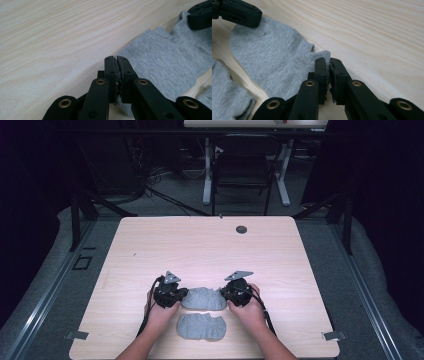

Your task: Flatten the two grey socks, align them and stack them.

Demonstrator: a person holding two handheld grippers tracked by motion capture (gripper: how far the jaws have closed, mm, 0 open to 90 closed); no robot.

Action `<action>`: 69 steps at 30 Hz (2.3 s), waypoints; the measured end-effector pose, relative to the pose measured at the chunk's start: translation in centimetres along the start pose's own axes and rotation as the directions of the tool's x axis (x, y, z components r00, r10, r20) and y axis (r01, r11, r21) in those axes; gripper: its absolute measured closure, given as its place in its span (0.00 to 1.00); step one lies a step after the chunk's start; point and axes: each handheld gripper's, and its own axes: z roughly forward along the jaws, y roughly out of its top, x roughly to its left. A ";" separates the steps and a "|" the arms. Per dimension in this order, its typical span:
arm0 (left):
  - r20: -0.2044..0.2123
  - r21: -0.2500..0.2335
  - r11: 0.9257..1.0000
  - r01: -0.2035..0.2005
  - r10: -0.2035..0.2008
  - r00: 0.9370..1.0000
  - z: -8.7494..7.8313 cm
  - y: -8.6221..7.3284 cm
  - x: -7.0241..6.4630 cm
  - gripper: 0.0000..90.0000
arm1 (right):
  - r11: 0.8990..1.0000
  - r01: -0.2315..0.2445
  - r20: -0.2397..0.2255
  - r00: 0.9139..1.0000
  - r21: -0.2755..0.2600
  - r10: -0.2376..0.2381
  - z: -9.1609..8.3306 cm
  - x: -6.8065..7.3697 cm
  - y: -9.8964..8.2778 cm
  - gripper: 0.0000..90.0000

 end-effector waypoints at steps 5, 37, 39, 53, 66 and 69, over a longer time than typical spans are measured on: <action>-0.004 0.004 1.000 0.007 -0.007 1.000 -0.1 -0.2 0.2 0.98 | 1.000 -0.007 0.012 1.000 -0.003 0.007 -0.1 -0.1 -0.2 0.96; 0.034 -0.013 1.000 0.012 -0.011 0.999 -1.3 -0.9 0.1 0.98 | 1.000 -0.009 -0.035 0.999 -0.017 0.009 -1.0 0.3 -0.7 0.95; 0.031 -0.020 1.000 0.003 -0.002 1.000 -1.6 -0.8 0.0 0.98 | 1.000 0.000 -0.033 0.999 -0.018 -0.001 -1.2 0.3 -0.6 0.95; 0.043 -0.061 0.998 -0.015 0.018 0.999 -3.8 -0.1 -0.7 0.98 | 0.998 0.021 -0.042 0.999 -0.062 -0.023 -3.1 1.0 0.3 0.96; 0.069 -0.083 0.996 -0.036 0.042 0.997 -5.8 -0.4 -1.7 0.98 | 0.996 0.047 -0.060 0.997 -0.077 -0.052 -5.3 1.8 0.2 0.96; 0.074 -0.089 0.995 -0.042 0.048 0.996 -6.2 -0.5 -2.0 0.98 | 0.995 0.056 -0.062 0.996 -0.081 -0.061 -5.8 2.1 0.2 0.96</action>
